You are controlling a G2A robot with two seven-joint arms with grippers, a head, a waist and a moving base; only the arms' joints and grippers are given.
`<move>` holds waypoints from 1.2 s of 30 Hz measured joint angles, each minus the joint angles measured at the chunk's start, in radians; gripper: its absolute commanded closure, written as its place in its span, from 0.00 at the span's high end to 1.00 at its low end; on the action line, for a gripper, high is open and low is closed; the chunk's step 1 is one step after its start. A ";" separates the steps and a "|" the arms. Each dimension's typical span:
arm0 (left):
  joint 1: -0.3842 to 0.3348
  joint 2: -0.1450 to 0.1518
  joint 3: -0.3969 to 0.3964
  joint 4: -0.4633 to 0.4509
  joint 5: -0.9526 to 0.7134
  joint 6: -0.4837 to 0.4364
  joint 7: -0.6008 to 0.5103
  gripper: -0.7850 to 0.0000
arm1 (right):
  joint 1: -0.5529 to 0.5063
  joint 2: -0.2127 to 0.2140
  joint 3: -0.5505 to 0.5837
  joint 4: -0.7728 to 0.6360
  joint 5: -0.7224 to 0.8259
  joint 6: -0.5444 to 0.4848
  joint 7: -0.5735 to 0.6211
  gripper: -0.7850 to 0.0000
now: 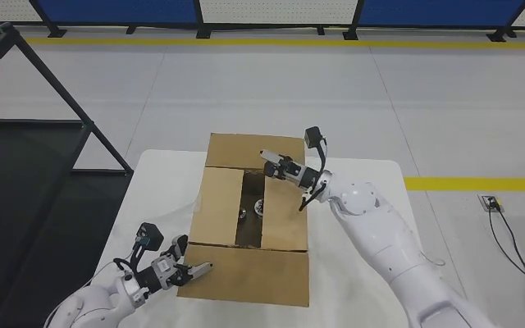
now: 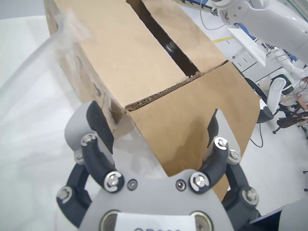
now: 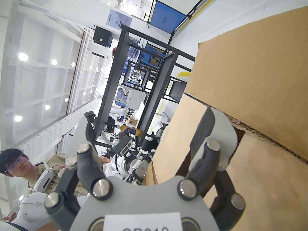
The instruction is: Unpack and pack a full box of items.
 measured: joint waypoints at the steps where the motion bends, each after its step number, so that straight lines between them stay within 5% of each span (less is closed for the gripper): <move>1: -0.002 0.001 0.003 0.002 -0.009 -0.006 -0.009 1.00 | -0.004 0.001 0.001 -0.008 -0.002 0.004 0.008 1.00; 14: -0.008 0.012 0.022 -0.001 -0.045 -0.025 -0.031 1.00 | -0.014 0.000 -0.016 -0.059 -0.040 0.097 0.141 1.00; 21: 0.018 0.019 -0.045 0.001 -0.082 -0.007 0.048 1.00 | -0.020 0.000 -0.017 -0.065 -0.044 0.101 0.135 1.00; 36: 0.058 0.030 -0.146 0.000 -0.151 0.016 0.128 1.00 | 0.002 -0.045 -0.088 -0.025 -0.066 0.294 0.164 1.00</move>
